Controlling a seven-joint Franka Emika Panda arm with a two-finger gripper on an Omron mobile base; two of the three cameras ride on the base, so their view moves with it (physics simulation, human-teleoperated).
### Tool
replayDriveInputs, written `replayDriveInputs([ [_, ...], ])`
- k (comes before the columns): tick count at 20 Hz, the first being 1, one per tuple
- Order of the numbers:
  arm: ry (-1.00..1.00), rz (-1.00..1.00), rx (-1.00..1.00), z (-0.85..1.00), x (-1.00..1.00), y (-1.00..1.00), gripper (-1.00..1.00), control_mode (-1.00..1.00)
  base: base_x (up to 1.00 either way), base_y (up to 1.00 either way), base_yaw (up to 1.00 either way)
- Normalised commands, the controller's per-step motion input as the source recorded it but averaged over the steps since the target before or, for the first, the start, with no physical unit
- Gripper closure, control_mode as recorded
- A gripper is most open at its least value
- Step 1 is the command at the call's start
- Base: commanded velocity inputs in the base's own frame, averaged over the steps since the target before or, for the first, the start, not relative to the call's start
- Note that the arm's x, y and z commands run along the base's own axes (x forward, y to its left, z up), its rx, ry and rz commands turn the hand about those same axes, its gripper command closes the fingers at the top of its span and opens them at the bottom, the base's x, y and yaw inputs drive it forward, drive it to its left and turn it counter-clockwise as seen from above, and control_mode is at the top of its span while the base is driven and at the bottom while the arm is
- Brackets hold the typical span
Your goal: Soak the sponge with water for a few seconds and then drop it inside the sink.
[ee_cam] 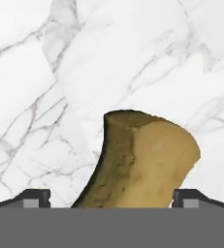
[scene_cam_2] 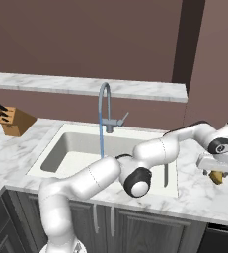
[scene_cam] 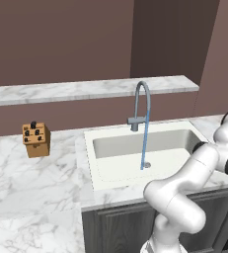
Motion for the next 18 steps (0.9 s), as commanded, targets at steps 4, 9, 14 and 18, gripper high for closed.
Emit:
replayDriveInputs([
  [4,0.08,-0.03,0.03,-0.04,0.00,-0.16,-1.00,-1.00,0.00,0.00,0.00],
  [9,0.09,-0.01,0.02,-0.01,0.00,-0.08,-1.00,-1.00,0.00,0.00,0.00],
  [14,0.06,0.00,0.00,0.00,0.00,0.00,-1.00,-1.00,0.00,0.00,0.00],
  [18,0.08,0.00,0.00,0.00,0.00,0.00,1.00,-1.00,0.00,0.00,0.00],
])
